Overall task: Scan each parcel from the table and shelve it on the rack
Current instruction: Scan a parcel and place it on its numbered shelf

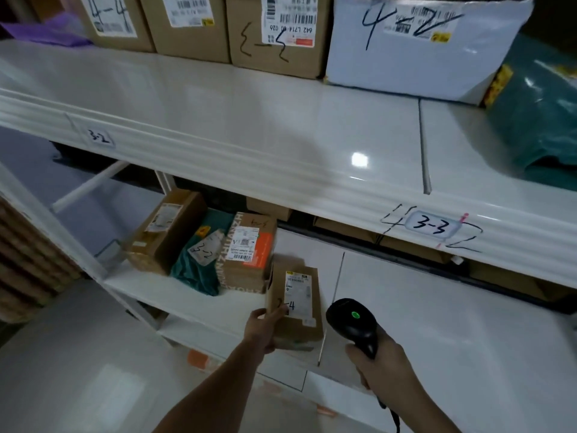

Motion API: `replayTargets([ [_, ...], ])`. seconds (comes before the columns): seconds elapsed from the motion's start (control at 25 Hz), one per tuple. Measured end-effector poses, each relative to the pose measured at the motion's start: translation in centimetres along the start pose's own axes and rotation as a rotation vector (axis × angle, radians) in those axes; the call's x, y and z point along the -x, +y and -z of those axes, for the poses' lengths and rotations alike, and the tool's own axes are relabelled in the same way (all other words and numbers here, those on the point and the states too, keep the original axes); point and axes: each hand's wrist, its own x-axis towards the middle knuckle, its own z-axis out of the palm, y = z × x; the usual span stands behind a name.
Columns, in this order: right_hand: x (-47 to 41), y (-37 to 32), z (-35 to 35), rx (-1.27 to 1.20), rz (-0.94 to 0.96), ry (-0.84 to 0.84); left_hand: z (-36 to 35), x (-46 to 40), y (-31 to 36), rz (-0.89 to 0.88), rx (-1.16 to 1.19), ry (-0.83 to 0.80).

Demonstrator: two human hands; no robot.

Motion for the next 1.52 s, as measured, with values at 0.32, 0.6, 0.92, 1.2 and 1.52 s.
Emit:
replayTargets([
  [0.32, -0.3, -1.4, -4.3, -0.039, -0.028, 0.088, 1.2, -3.7, 1.2, -0.141, -0.114, 0.16],
  [0.6, 0.6, -3.0, -6.1, -0.089, -0.054, 0.127, 1.5, -1.3, -1.4, -1.043, -1.491, -0.119],
  [0.92, 2.2, -2.6, -5.9, -0.164, -0.068, 0.231, -0.4, -3.7, 2.8, -0.895, -1.75, -0.159],
  [1.2, 4.1, -2.0, -5.6, -0.192, -0.079, 0.299, -1.2, -4.8, 6.0, -0.792, -1.785, -0.204],
  [1.52, 8.3, 0.1, -1.8, -0.272, -0.1, 0.463, -5.8, 2.9, 6.8, -0.996, -1.681, -0.498],
])
